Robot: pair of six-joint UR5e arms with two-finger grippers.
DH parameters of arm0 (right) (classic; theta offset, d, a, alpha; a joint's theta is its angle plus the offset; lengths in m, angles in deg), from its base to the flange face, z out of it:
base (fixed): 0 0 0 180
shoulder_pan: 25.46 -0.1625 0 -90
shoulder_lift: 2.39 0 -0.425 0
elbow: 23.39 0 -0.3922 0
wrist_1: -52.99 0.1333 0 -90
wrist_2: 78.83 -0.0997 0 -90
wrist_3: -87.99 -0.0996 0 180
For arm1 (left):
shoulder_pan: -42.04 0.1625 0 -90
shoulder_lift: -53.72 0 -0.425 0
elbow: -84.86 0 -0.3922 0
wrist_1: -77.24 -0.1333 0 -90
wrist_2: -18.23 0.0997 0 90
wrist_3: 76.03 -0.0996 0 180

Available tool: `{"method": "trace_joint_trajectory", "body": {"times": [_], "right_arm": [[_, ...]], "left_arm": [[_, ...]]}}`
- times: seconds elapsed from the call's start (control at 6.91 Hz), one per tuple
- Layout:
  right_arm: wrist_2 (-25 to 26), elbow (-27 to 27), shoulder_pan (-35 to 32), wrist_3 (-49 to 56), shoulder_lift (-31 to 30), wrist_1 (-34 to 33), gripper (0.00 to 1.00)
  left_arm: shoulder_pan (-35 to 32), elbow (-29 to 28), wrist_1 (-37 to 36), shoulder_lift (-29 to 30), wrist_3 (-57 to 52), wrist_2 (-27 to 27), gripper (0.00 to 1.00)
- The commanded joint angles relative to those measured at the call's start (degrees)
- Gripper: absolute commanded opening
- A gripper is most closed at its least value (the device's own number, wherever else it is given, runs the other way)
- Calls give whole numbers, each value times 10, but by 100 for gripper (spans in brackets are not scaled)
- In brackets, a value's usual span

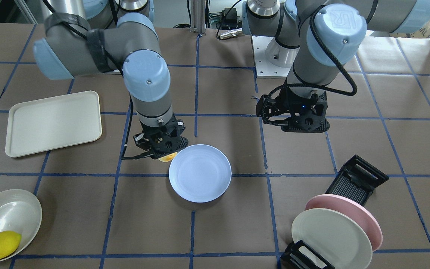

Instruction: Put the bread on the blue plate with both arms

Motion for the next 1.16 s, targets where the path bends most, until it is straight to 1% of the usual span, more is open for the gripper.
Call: {"method": "trace_joint_trajectory", "body": {"times": [0.0, 0.14, 0.29, 0.43, 0.58, 0.72, 0.87, 1.01], "right_arm": [[-1, -70, -42, -49, 81, -26, 18], [1, -127, -61, -66, 133, -25, 18], [10, -166, -76, -70, 172, -25, 18], [14, -163, -76, -69, 186, -25, 26], [23, -162, -71, -67, 199, -30, 87], [43, -169, -66, -62, 198, -30, 99], [42, -175, -65, -63, 191, -21, 100], [40, -170, -60, -61, 164, -5, 100]], "left_arm": [[53, -76, 63, -3, -26, -12, 100], [63, -76, 63, -10, -27, -24, 100], [63, -73, 59, -7, -19, -23, 100], [63, -75, 56, 5, -16, -23, 100], [63, -74, 28, 4, -21, -23, 100], [63, -73, 22, 6, -17, -26, 100], [63, -65, 20, 1, -24, -25, 100], [66, -55, 19, -10, -27, -24, 100]]}}
